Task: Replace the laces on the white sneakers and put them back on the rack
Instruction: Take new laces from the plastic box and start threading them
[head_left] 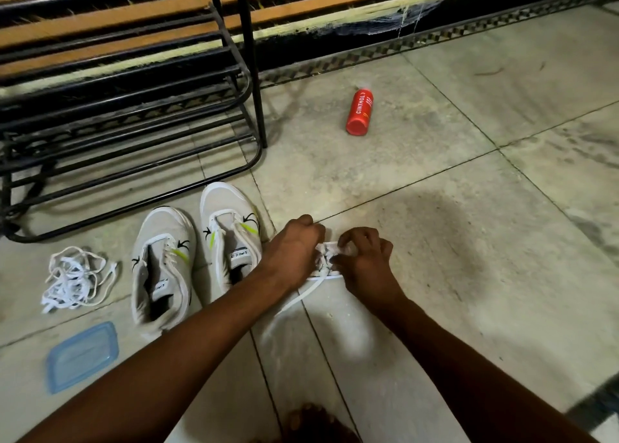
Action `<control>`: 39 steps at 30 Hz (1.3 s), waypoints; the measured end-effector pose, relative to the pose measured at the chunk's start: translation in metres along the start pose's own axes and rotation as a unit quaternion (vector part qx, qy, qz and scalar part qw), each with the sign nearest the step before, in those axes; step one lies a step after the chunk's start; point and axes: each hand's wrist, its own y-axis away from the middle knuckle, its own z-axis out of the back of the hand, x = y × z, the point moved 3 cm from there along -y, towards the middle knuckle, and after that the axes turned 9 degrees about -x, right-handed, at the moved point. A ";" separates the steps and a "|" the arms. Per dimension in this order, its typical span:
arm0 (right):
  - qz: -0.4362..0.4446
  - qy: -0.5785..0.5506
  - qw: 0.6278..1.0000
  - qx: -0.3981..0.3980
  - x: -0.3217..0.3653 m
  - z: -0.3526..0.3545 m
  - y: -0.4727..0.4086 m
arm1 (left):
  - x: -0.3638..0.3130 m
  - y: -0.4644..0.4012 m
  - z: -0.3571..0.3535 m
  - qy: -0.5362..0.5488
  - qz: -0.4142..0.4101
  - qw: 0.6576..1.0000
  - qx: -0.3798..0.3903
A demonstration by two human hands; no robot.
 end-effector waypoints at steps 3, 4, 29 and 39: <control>-0.057 -0.043 0.997 -0.011 -0.005 0.000 -0.001 | -0.009 0.011 0.002 0.124 -0.011 0.991 -0.039; -0.064 -0.060 0.996 -0.014 -0.008 0.000 -0.001 | -0.011 0.014 -0.002 0.151 -0.017 0.988 -0.033; 0.003 -0.080 0.995 -0.064 -0.004 0.012 0.005 | -0.002 0.034 -0.031 0.249 0.124 0.960 -0.029; -0.104 -0.072 0.989 -0.070 -0.009 0.002 0.007 | -0.004 0.028 -0.018 0.084 0.049 0.994 -0.055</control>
